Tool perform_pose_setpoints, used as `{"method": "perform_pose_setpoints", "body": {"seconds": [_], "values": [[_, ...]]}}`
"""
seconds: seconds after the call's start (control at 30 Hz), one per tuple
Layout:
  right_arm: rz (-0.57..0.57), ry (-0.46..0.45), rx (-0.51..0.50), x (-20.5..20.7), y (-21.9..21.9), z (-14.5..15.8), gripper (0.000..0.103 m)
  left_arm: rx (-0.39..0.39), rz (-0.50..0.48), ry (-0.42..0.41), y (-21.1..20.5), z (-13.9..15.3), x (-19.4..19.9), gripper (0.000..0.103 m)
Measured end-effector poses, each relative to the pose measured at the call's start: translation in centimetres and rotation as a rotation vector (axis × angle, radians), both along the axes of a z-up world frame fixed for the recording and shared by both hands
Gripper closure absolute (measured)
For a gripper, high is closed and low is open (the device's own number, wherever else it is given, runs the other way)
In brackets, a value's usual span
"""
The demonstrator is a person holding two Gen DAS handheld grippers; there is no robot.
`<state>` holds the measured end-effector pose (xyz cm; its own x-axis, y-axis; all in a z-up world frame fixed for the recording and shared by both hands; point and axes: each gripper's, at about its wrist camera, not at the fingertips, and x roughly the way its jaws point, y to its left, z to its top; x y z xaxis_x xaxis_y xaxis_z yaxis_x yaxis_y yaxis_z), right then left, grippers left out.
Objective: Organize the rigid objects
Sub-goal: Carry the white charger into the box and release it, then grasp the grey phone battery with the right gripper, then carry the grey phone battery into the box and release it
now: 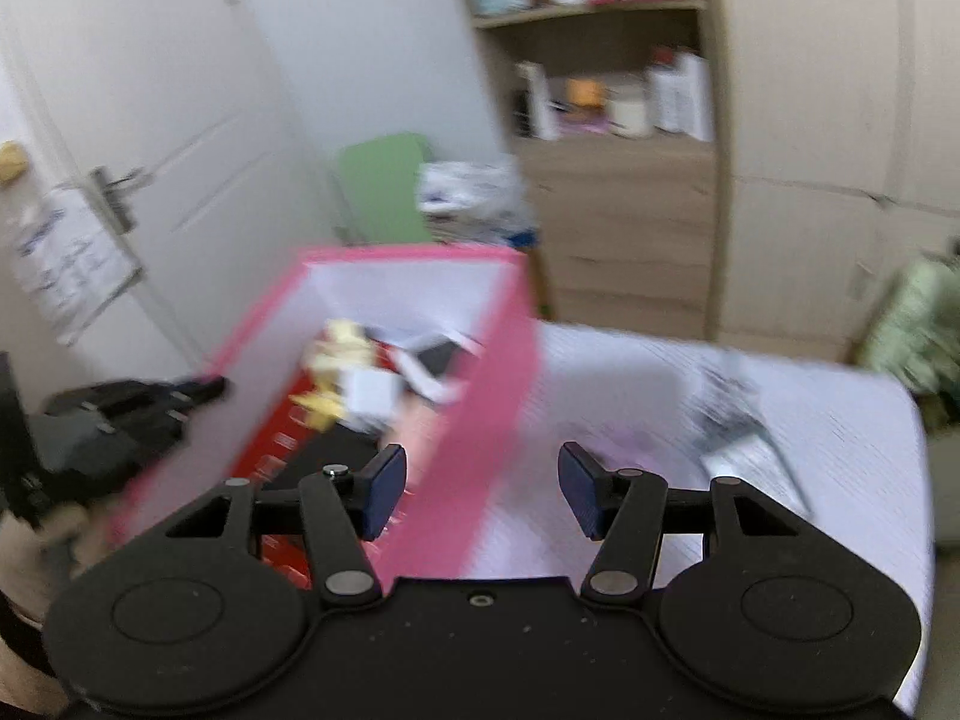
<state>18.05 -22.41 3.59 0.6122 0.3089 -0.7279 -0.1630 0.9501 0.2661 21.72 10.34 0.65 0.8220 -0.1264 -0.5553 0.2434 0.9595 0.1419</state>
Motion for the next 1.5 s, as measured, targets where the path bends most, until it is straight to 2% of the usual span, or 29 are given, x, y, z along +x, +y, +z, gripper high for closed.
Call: {"method": "perform_pose_setpoints", "body": {"seconds": [0.23,0.37,0.5,0.67,0.87,0.93,1.0,1.03,1.1,1.27,1.3,1.33,1.37,1.43,1.5], "values": [[-0.120,0.038,-0.037,-1.6,-4.0,-2.6,0.041,0.007,-0.007,-0.002,-0.4,0.0,0.0,0.098],[-0.147,0.062,-0.031,-2.0,-5.0,-3.8,0.040,0.020,-0.006,-0.014,-0.4,0.0,-0.2,0.098],[-0.144,0.073,-0.074,-2.2,-5.2,-5.0,0.040,0.034,-0.005,-0.018,-0.5,0.0,-0.2,0.098],[-0.122,0.039,-0.148,-2.0,-5.2,-5.4,0.037,0.043,-0.007,-0.020,-0.5,0.0,-0.3,0.098],[-0.075,0.066,-0.199,0.4,-6.0,-6.7,0.035,0.045,-0.007,-0.022,-0.6,0.0,-0.3,0.098],[-0.039,0.058,-0.250,1.5,-6.0,-7.3,0.030,0.047,-0.008,-0.026,-0.5,0.0,-0.5,0.098],[-0.022,0.001,-0.347,2.6,-6.0,-8.2,0.029,0.040,-0.008,-0.024,-0.6,0.0,-0.5,0.098],[-0.020,-0.013,-0.361,3.3,-6.2,-8.8,0.029,0.035,-0.011,-0.024,-0.6,0.1,-0.5,0.098],[0.013,0.016,-0.333,4.6,-6.9,-10.0,0.029,0.046,-0.017,-0.025,-0.7,0.1,-0.5,0.098],[0.048,-0.001,-0.280,6.6,-7.6,-11.0,0.027,0.059,-0.021,-0.027,-0.9,0.1,-0.6,0.098],[0.049,0.000,-0.259,6.9,-7.7,-11.0,0.029,0.056,-0.021,-0.026,-1.0,0.1,-0.6,0.098],[0.054,0.000,-0.244,7.0,-7.5,-11.0,0.035,0.051,-0.022,-0.026,-1.0,0.1,-0.7,0.098],[0.054,0.010,-0.220,7.1,-7.5,-11.0,0.035,0.049,-0.021,-0.026,-0.9,0.1,-0.6,0.098],[0.002,0.020,-0.191,7.2,-7.5,-11.3,0.035,0.048,-0.016,-0.024,-1.1,0.1,-0.5,0.098],[-0.039,0.026,-0.213,7.0,-7.0,-11.3,0.036,0.051,-0.012,-0.024,-0.9,0.1,-0.5,0.098]]}}
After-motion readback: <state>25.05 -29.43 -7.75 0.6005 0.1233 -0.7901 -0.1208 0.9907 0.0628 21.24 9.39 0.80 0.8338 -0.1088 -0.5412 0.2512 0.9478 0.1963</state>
